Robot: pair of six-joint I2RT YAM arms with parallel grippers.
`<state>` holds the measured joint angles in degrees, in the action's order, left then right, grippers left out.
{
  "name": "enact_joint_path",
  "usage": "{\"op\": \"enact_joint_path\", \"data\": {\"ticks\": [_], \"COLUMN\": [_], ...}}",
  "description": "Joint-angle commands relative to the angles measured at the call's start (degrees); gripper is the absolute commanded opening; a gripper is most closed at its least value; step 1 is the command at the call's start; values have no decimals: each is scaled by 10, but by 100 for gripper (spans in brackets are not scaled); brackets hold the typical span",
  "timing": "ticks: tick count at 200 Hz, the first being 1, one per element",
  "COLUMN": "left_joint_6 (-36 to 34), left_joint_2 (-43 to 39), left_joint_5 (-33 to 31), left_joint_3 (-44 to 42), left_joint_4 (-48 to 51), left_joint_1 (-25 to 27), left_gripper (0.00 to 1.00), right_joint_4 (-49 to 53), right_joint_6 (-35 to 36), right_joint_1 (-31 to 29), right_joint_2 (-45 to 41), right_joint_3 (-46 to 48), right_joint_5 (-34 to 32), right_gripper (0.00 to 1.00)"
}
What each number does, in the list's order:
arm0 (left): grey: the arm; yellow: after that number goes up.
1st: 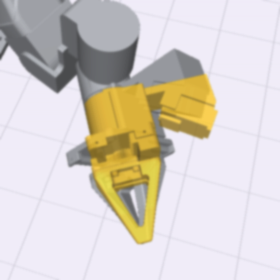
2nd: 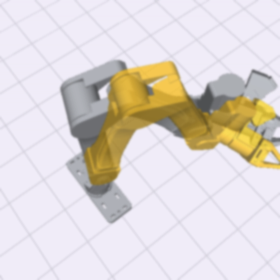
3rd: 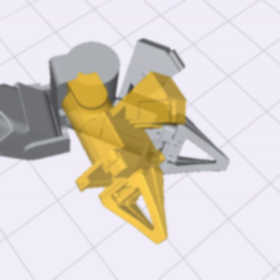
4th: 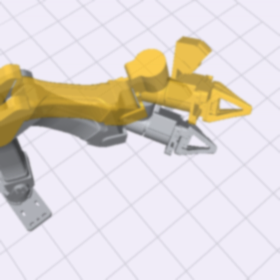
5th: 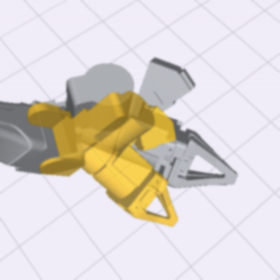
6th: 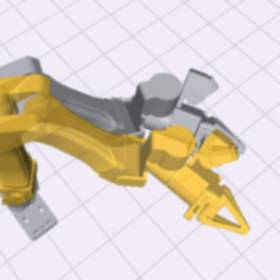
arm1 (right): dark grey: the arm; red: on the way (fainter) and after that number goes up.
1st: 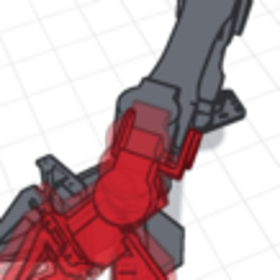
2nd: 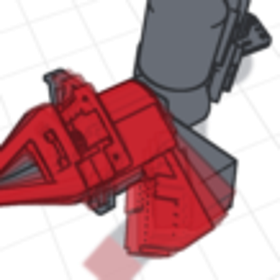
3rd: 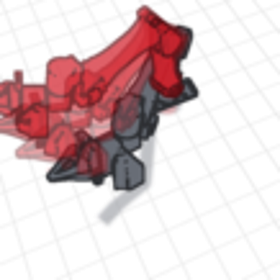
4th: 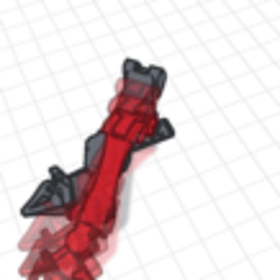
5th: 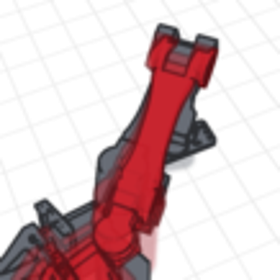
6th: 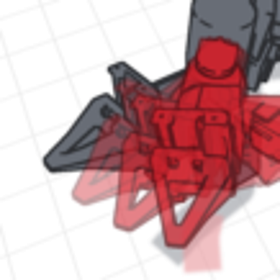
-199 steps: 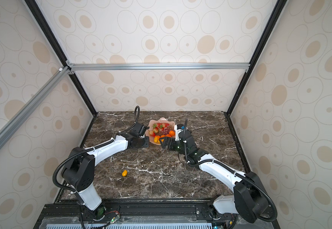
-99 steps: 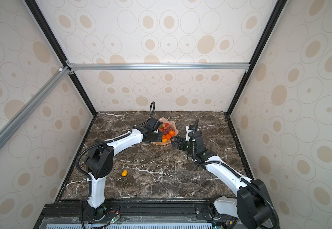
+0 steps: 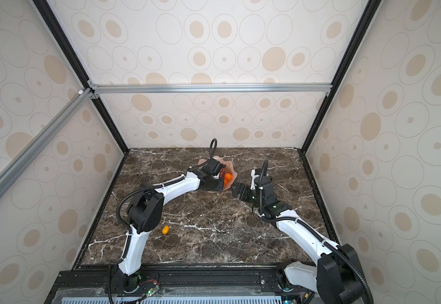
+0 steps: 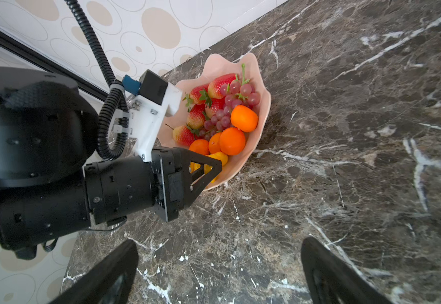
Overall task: Place and organize the fake fruits in the fruit bowl
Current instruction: 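Lower the yellow fruit into the bowl and open the left gripper, then move the left gripper back to a yellow fruit remaining on the table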
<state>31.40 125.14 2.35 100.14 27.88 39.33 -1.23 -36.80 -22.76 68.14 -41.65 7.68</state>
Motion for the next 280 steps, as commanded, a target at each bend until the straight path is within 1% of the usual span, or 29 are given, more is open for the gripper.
{"op": "enact_joint_path", "data": {"ticks": [1,60,87,121,149,201,280], "left_joint_6": [-13,-12,-14,-19,-21,-13,24], "left_joint_2": [8,-4,-17,-36,-67,-160,-363], "left_joint_5": [-12,-19,-25,-42,-62,-103,-135], "left_joint_3": [33,27,30,32,16,-78,-304], "left_joint_4": [23,20,23,30,35,24,13], "left_joint_1": [3,2,2,2,2,0,-39], "left_gripper": [30,36,40,47,49,51,51], "right_joint_4": [9,14,22,17,12,0,-14], "right_joint_6": [5,10,18,15,15,23,38], "right_joint_1": [3,3,3,2,-4,-48,-138], "right_joint_2": [-14,-14,-7,5,15,52,148], "right_joint_3": [6,5,-3,-9,-15,-41,-114], "right_joint_5": [-6,-3,12,26,30,23,13], "right_gripper": [100,100,100,100,100,99,99]}}
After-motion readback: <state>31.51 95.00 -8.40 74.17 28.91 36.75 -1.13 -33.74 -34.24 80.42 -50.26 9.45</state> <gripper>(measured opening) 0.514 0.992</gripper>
